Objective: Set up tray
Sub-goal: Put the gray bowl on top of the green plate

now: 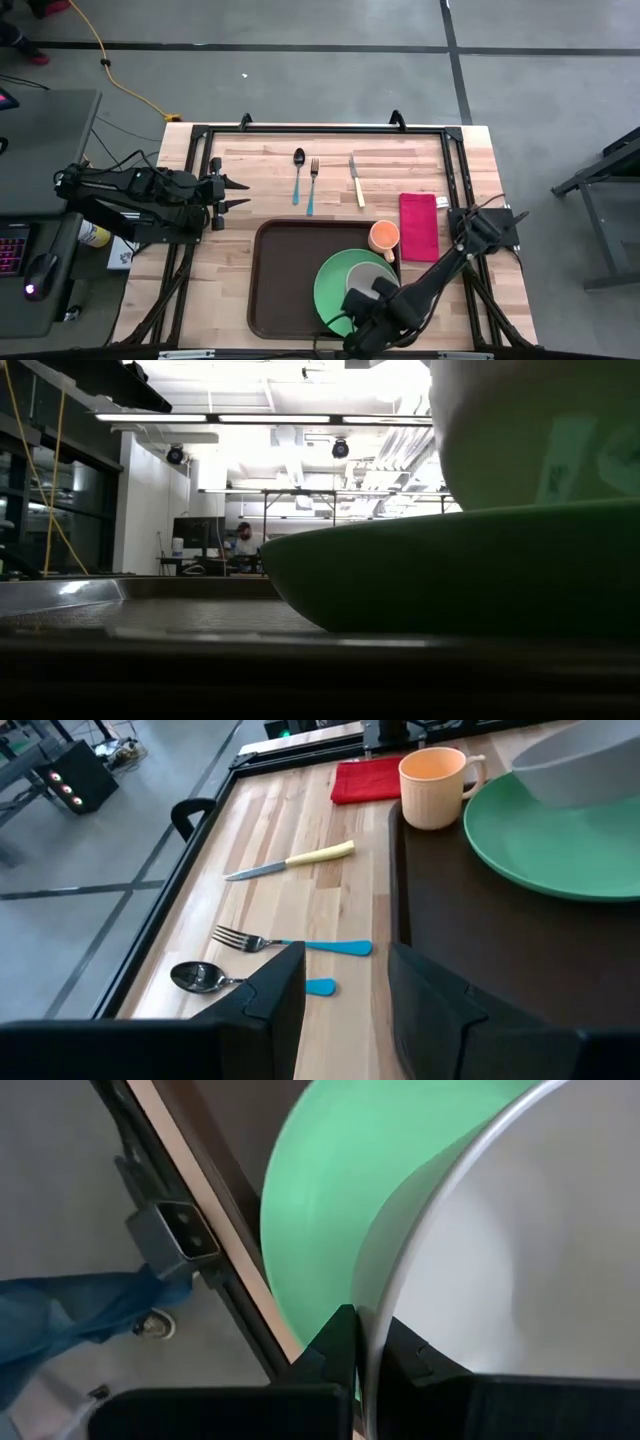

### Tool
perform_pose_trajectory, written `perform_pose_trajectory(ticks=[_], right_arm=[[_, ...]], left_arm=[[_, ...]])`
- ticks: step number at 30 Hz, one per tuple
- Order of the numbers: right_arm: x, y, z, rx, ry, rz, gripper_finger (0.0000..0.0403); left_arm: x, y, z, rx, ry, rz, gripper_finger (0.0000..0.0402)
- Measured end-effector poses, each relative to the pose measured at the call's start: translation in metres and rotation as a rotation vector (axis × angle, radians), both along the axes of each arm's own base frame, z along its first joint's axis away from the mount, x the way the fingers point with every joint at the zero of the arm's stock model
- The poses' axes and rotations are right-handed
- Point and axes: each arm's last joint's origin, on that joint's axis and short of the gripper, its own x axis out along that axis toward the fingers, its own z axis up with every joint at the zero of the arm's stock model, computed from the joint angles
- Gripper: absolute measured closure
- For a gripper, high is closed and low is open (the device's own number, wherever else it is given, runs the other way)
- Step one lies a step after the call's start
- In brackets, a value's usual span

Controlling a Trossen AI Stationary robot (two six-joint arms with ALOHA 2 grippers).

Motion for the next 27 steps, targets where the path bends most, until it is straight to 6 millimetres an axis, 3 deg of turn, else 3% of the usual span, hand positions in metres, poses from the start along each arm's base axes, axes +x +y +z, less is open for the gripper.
perform_pose_trajectory(ticks=[14,27], right_arm=[[0.017,0.007,-0.045,0.03,0.133,-0.02,0.0403],[0.012,0.017,-0.049,0.101,0.183,0.062,0.0402]], left_arm=[[0.0,0.0,-0.001,0.01,0.011,-0.004,0.0229],[0.0,0.0,-0.001,0.01,0.013,-0.005,0.0229]])
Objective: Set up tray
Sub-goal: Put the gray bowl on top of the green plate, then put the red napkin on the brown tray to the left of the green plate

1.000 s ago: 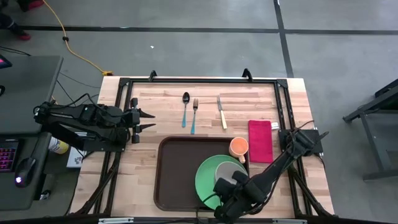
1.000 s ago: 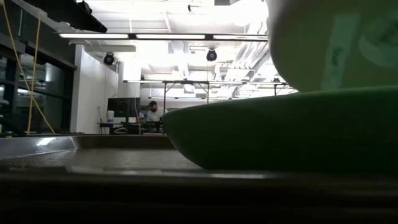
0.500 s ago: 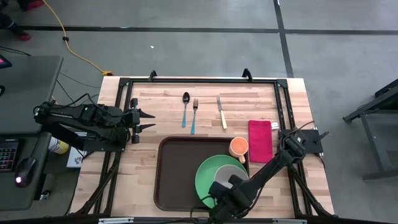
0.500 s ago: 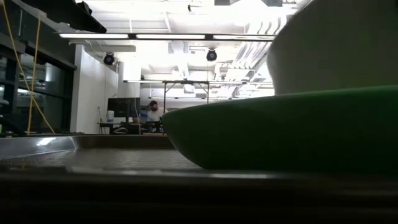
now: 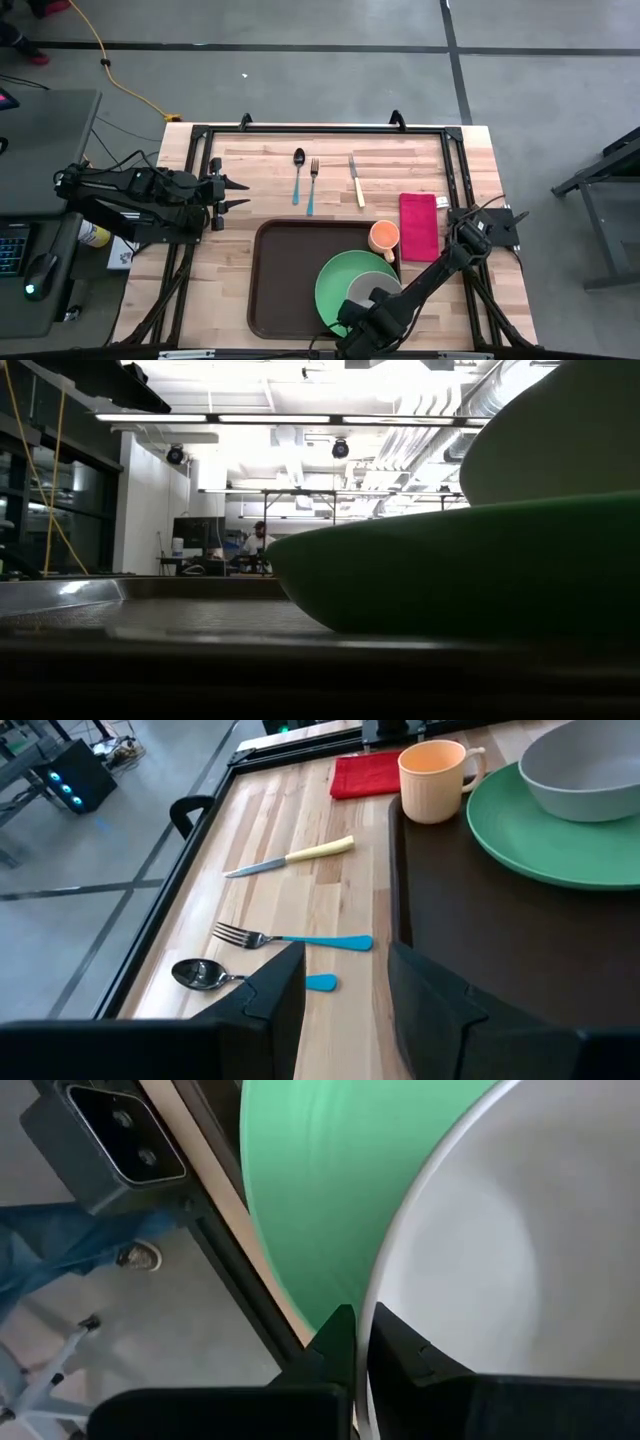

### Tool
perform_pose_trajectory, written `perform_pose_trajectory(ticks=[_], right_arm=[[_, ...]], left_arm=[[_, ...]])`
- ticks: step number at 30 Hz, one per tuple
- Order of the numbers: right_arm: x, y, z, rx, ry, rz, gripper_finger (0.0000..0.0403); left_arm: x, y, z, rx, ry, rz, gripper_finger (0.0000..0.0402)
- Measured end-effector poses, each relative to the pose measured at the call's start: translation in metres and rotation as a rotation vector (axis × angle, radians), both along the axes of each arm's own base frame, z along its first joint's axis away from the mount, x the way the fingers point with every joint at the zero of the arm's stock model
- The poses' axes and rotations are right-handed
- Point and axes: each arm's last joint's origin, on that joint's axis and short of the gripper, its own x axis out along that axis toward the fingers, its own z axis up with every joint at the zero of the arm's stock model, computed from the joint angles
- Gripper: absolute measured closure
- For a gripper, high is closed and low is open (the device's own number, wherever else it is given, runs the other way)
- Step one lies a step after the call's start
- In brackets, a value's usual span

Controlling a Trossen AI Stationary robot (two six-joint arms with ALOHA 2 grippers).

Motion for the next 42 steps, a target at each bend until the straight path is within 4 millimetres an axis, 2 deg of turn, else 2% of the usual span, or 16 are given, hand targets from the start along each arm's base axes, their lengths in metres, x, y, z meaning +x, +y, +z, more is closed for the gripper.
perform_pose_trajectory(ticks=[6,16,21,25,30,34,36,39,42], right_arm=[[0.001,0.0,0.0,-0.017,-0.025,0.002,0.0378],[0.008,-0.005,0.002,-0.003,-0.057,0.011,0.0272],[0.007,-0.015,0.028,-0.016,-0.148,-0.017,0.024],[0.001,-0.028,0.059,-0.053,-0.254,-0.051,0.0231],[-0.02,-0.064,0.101,-0.201,-0.3,-0.124,0.0236],[-0.044,-0.108,0.131,-0.364,-0.262,-0.257,0.0241],[-0.051,-0.132,0.145,-0.392,-0.268,-0.33,0.0238],[-0.059,-0.168,0.158,-0.423,-0.315,-0.396,0.0226],[-0.069,-0.211,0.157,-0.451,-0.268,-0.505,0.0212]], left_arm=[[0.0,0.0,0.0,0.0,0.005,0.0,0.0229],[-0.002,0.0,-0.003,0.005,0.037,0.0,0.0229],[-0.002,0.0,-0.004,0.006,0.043,0.0,0.0229],[-0.002,0.0,-0.004,0.005,0.044,0.0,0.0229],[-0.002,0.0,-0.004,0.004,0.044,0.001,0.0229],[-0.002,0.0,-0.004,0.004,0.045,0.001,0.0229],[-0.002,0.0,-0.005,0.004,0.049,0.002,0.0229],[-0.002,0.0,-0.005,0.003,0.049,0.002,0.0229],[-0.002,0.0,-0.005,0.003,0.05,0.002,0.0229]])
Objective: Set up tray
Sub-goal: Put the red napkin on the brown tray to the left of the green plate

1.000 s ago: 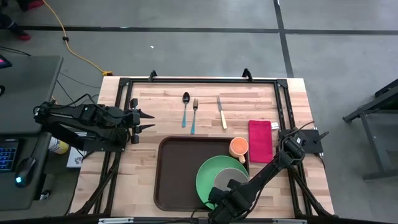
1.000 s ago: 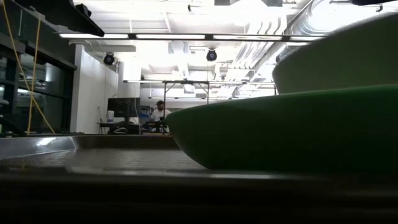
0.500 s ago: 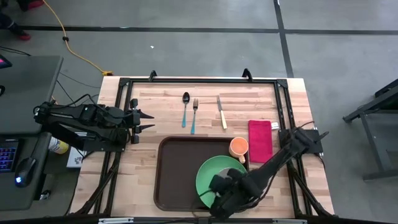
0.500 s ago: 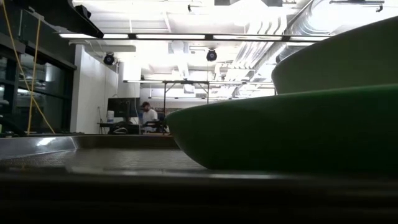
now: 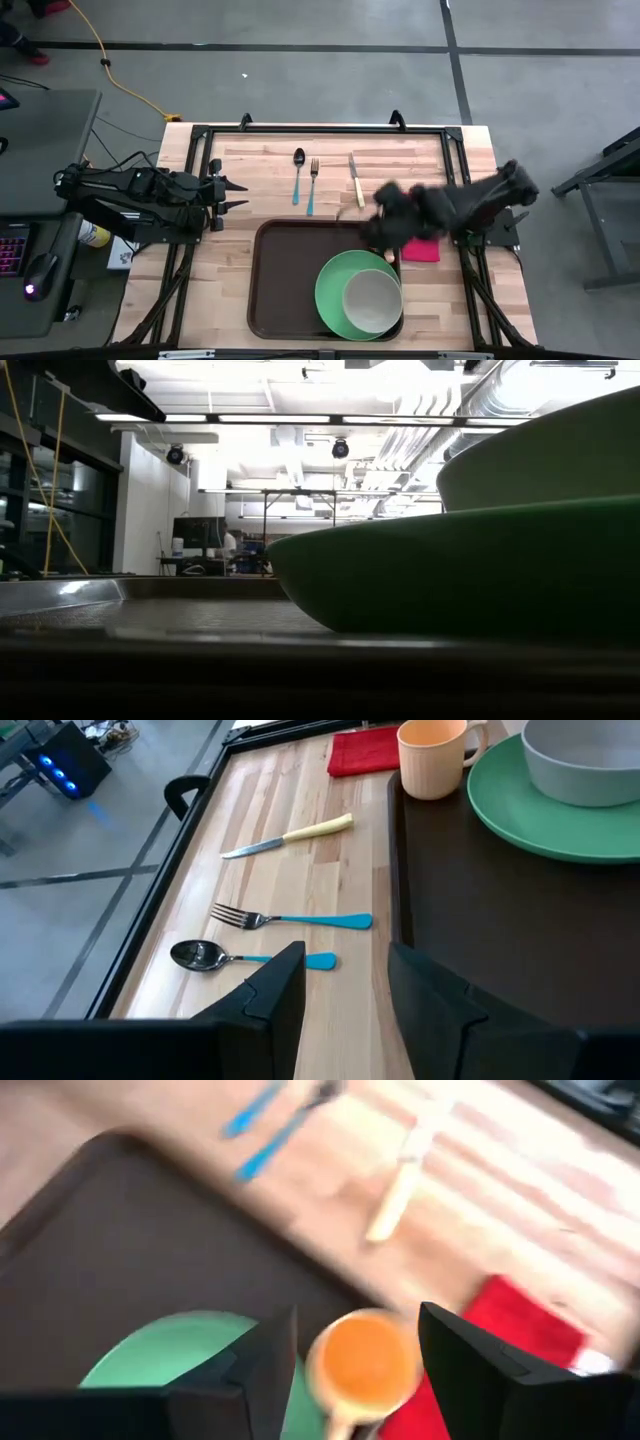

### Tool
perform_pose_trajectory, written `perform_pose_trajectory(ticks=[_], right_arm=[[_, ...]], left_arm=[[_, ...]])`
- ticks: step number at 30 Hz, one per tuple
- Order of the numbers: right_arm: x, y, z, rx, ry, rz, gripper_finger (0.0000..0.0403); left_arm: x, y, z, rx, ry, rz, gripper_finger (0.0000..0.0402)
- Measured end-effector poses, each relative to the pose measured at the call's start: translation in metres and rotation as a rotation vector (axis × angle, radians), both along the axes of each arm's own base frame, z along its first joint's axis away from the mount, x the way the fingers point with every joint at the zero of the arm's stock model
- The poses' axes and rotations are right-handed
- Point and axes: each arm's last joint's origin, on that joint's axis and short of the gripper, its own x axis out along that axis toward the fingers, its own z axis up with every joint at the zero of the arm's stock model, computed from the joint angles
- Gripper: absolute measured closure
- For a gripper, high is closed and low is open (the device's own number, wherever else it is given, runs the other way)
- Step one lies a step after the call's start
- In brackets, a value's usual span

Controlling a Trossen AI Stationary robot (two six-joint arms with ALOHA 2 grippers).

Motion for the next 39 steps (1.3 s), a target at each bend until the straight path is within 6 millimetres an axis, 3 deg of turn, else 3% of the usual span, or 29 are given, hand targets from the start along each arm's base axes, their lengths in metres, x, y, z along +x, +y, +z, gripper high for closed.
perform_pose_trajectory(ticks=[3,7,15,21,25,39], right_arm=[[-0.01,-0.041,-0.016,0.048,0.041,-0.142,0.0199],[-0.029,-0.083,-0.052,0.163,0.151,-0.304,0.0182],[-0.05,-0.13,-0.127,0.372,0.083,-0.409,0.0175],[-0.064,-0.146,-0.18,0.471,0.079,-0.448,0.0174],[-0.074,-0.149,-0.201,0.532,0.086,-0.464,0.0176],[-0.082,-0.156,-0.219,0.509,0.087,-0.42,0.0176]], left_arm=[[0.0,0.0,0.0,0.0,0.0,0.0,0.0229],[0.0,0.0,0.0,-0.005,-0.003,0.002,0.0229],[0.0,0.0,0.0,0.001,0.0,0.0,0.0229],[0.0,0.0,0.0,0.032,0.007,-0.017,0.0229],[0.0,0.0,0.0,0.049,0.011,-0.023,0.0229],[0.0,0.001,0.001,0.081,0.009,0.014,0.0229]])
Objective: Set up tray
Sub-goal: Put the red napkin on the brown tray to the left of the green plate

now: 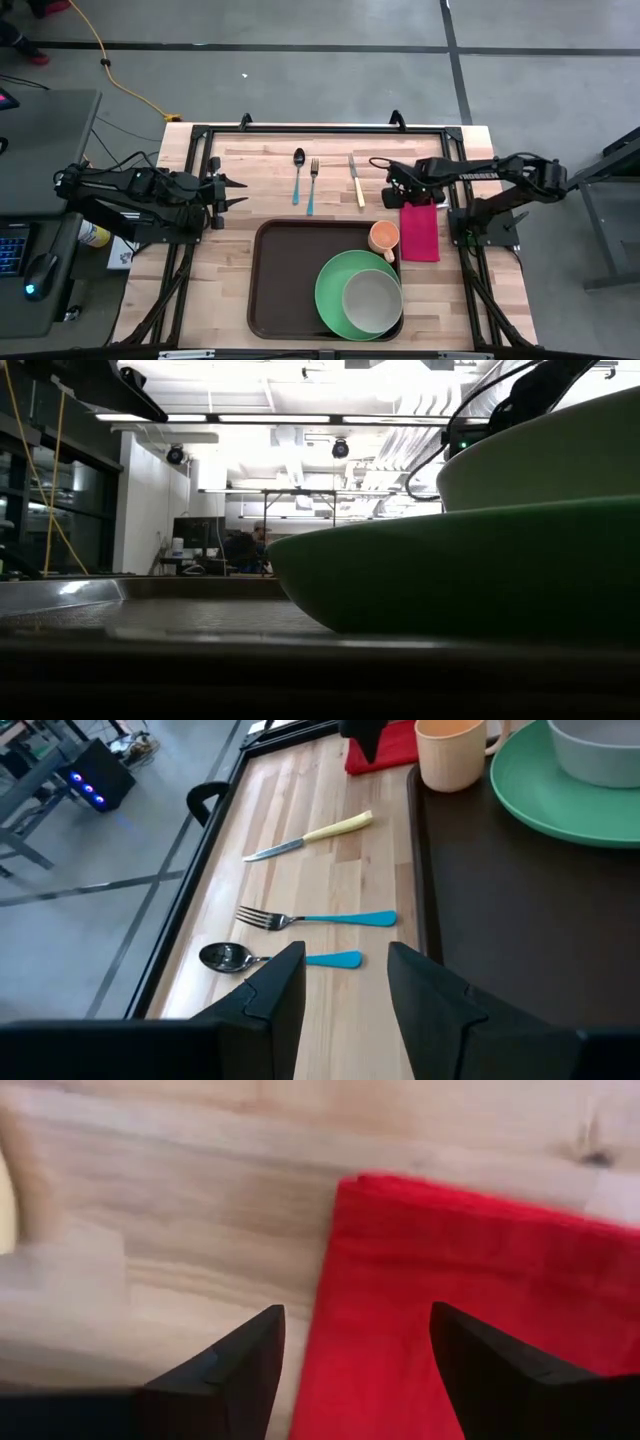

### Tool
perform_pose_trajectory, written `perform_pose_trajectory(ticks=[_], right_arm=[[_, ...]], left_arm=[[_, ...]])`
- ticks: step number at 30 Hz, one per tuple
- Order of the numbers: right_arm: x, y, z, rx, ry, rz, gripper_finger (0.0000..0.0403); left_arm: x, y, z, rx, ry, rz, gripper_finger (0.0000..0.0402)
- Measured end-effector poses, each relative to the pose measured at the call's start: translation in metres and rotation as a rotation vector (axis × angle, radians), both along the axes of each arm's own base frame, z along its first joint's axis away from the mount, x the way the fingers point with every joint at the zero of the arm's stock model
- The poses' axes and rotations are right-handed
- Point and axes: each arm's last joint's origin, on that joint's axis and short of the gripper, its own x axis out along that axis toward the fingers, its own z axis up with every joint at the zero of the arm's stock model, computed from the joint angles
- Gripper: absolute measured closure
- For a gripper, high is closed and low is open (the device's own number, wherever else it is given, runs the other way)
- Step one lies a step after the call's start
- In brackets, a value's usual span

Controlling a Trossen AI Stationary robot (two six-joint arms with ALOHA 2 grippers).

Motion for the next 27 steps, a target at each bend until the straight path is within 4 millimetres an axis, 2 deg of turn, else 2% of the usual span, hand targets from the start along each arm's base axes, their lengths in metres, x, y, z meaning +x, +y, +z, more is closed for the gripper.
perform_pose_trajectory(ticks=[13,22,27], right_arm=[[0.014,-0.009,-0.032,0.041,0.09,0.029,0.0176],[0.013,-0.01,-0.035,0.014,0.117,-0.003,0.0176],[0.012,-0.01,-0.036,0.005,0.13,-0.007,0.0193]], left_arm=[[0.0,0.0,0.0,-0.011,0.0,-0.004,0.0229],[0.0,0.0,-0.001,-0.011,0.006,-0.005,0.0229],[-0.001,0.0,-0.001,-0.011,0.011,-0.004,0.0229]])
